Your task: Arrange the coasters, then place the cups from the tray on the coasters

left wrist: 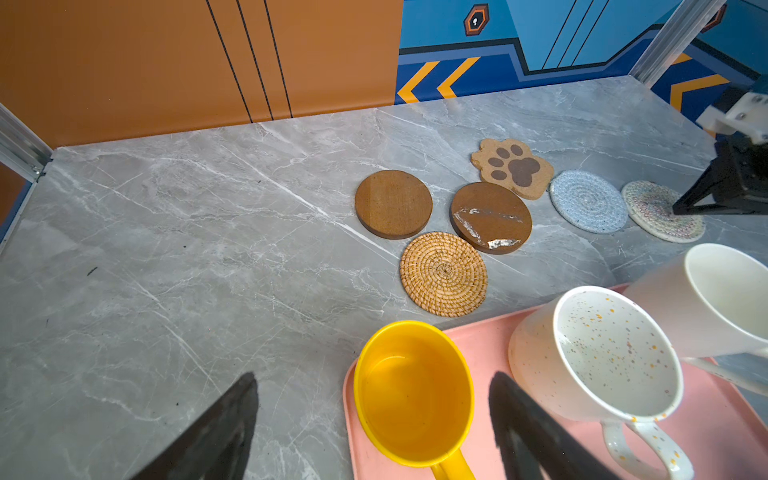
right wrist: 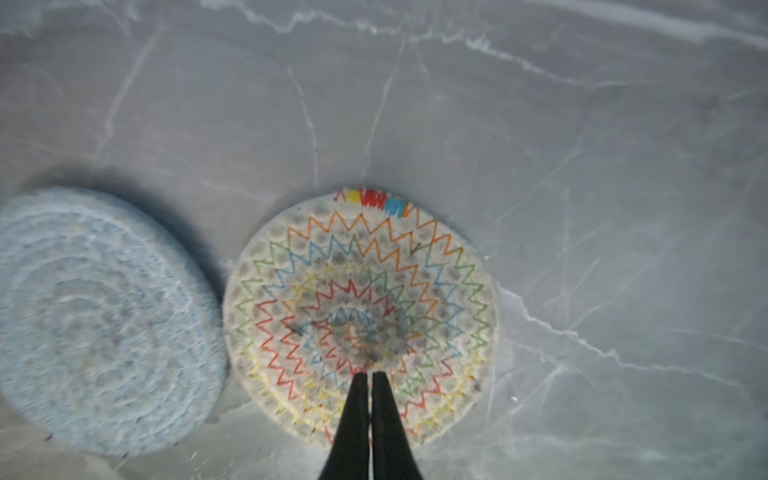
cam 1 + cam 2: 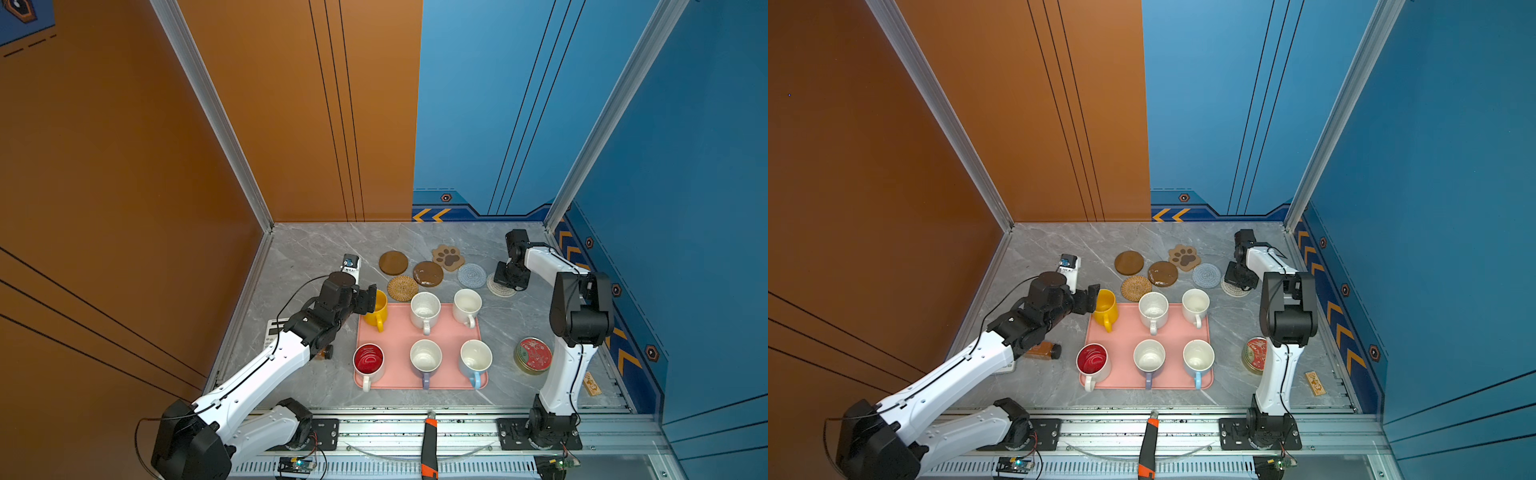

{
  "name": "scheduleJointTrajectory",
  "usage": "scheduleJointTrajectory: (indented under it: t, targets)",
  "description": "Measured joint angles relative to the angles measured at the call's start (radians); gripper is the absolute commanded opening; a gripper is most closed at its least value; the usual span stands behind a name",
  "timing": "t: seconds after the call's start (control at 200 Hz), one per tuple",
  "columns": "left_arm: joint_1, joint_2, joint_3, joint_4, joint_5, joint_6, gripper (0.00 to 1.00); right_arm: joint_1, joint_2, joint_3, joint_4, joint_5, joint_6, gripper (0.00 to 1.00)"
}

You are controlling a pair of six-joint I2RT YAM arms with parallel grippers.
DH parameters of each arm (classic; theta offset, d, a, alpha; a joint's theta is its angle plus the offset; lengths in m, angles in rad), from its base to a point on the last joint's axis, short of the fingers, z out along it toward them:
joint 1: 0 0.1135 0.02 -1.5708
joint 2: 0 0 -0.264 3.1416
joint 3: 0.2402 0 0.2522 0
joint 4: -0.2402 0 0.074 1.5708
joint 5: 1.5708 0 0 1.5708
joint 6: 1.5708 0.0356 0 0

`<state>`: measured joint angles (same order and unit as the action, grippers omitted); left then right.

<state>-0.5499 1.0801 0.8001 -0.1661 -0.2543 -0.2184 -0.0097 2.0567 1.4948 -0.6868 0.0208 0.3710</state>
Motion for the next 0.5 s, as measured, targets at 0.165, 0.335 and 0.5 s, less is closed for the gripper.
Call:
scheduleJointTrajectory:
  t: [0.165, 0.335, 0.5]
  targets:
    - [-0.002, 0.000, 0.001, -0.024, -0.031, -0.016, 0.87, -0.004, 0.027, 0.029, 0.008, -0.001, 0.004, 0.02]
    - [-0.002, 0.000, 0.002, -0.040, -0.052, -0.030, 0.87, -0.017, 0.068, 0.089, 0.011, -0.003, 0.012, 0.02]
    - [-0.004, 0.000, 0.003, -0.048, -0.061, -0.038, 0.87, -0.030, 0.101, 0.138, 0.015, -0.010, 0.020, 0.02]
